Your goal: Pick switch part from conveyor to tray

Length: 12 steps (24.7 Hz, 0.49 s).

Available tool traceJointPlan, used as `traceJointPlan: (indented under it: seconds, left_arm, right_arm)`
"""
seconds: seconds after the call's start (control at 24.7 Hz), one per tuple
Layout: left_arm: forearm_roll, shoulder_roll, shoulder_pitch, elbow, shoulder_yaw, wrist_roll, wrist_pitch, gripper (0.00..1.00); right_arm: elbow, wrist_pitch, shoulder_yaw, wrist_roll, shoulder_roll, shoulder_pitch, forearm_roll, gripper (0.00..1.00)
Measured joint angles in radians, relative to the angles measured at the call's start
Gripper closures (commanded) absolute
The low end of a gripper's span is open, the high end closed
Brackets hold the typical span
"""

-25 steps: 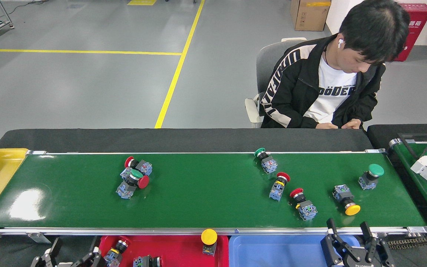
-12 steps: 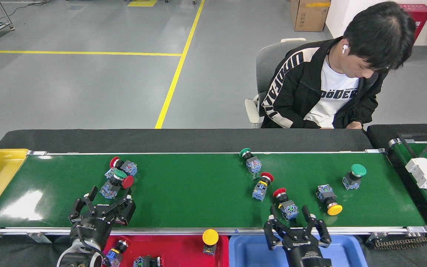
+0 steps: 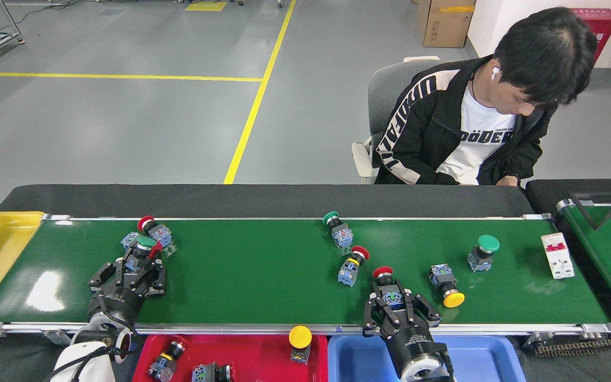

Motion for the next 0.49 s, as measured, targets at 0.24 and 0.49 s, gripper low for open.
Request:
traceJointPlan:
  seconds: [0.24, 0.49]
  left_arm:
    - [0.048, 0.000, 0.189, -0.277, 0.001, 0.001, -0.066, 0.94]
    - [0.065, -0.007, 0.490, -0.625, -0.021, 0.003, -0.164, 0.90]
  right_arm:
    - [-0.206, -0.310, 0.014, 0.015, 0.007, 0.185, -0.074, 0.75]
    - [-0.211, -0.431, 0.158, 0.066, 0.030, 0.201, -0.078, 0.04]
